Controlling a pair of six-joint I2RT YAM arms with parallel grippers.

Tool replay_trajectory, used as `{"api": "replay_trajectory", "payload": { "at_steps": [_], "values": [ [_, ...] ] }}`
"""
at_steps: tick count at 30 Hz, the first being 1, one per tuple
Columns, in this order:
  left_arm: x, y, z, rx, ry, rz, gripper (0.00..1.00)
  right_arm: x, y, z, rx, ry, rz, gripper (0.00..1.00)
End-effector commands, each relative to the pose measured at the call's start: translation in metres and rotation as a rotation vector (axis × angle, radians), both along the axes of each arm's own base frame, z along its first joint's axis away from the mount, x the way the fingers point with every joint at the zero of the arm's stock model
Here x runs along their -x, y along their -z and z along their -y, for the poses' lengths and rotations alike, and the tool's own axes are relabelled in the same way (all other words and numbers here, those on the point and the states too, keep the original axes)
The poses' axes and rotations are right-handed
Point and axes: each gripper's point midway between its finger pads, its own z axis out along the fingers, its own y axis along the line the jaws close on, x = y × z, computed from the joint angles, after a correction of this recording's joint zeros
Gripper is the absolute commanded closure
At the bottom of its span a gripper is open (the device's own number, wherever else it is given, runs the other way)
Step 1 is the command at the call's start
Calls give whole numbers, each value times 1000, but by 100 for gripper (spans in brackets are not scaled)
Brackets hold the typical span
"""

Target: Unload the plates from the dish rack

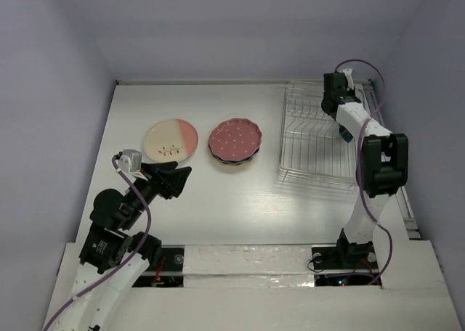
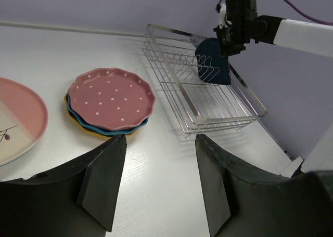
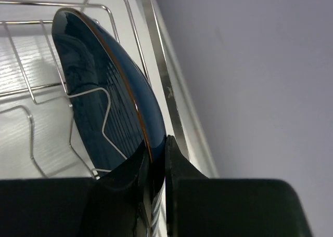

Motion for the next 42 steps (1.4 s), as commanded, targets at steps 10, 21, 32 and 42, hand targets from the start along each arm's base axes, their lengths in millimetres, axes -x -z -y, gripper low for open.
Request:
{"api": "replay_trajectory", "payload": {
  "at_steps": [10,21,32,42],
  "values": [
    [0,-13,0,21,-1,34,47,21,-164,-27,323,75,334,100],
    [-3,-12,-2,23,-17,27,47,54,-233,-67,25,-56,570,100],
    [-10,-13,-16,26,-101,26,19,143,-181,-339,-963,-1127,417,100],
    [-21,-13,-31,16,-198,5,1,244,-78,-449,-1250,-1429,1,100]
  ]
}}
